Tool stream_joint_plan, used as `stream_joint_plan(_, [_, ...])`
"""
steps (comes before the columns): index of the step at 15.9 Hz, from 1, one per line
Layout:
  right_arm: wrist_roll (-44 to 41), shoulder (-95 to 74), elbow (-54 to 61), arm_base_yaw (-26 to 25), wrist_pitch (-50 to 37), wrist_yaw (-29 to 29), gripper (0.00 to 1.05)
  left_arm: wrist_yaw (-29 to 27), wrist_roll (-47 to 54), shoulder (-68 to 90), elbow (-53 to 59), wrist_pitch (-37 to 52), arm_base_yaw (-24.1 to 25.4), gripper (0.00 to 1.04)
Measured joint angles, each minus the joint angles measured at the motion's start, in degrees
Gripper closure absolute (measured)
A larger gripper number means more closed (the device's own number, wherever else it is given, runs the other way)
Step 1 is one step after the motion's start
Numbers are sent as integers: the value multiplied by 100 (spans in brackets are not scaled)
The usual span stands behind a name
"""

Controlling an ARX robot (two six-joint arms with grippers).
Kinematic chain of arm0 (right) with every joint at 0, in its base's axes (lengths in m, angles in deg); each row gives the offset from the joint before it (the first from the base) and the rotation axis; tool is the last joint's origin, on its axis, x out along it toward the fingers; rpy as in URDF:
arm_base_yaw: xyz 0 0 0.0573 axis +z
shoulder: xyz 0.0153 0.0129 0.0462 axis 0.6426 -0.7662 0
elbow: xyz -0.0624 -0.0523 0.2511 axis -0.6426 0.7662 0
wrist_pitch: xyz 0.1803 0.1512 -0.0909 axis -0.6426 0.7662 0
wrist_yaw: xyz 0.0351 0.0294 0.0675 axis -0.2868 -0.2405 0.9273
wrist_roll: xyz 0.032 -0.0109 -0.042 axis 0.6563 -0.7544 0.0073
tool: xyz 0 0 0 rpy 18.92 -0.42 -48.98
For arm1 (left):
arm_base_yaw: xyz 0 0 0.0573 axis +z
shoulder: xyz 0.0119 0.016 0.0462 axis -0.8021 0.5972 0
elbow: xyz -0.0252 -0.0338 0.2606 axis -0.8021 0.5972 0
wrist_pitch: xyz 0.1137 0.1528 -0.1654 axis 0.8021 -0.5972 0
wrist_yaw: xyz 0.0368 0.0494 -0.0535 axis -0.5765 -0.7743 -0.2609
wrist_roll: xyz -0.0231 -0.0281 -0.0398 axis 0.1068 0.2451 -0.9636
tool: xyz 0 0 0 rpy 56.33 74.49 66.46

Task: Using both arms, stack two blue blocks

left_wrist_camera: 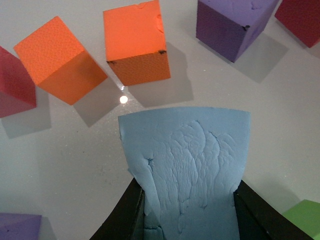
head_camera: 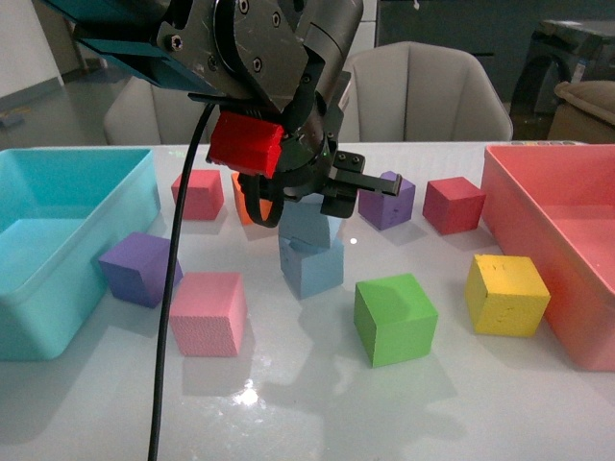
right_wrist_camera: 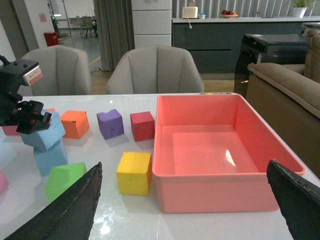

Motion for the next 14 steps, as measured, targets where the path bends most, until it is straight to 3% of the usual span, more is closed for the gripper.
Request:
stream_joint_plan(6, [0,0,0,0,0,0,6,66,0,179,-168,-140,17,67])
stream_joint_plan(7, [0,0,0,0,0,0,6,59,26,229,-243,-157,31,51])
stream_joint_plan(11, [0,0,0,0,0,0,6,50,39,243,-273,-133,61,6])
stream_joint_plan(14, [0,0,0,0,2,0,6,39,37,153,-273,-70,17,7])
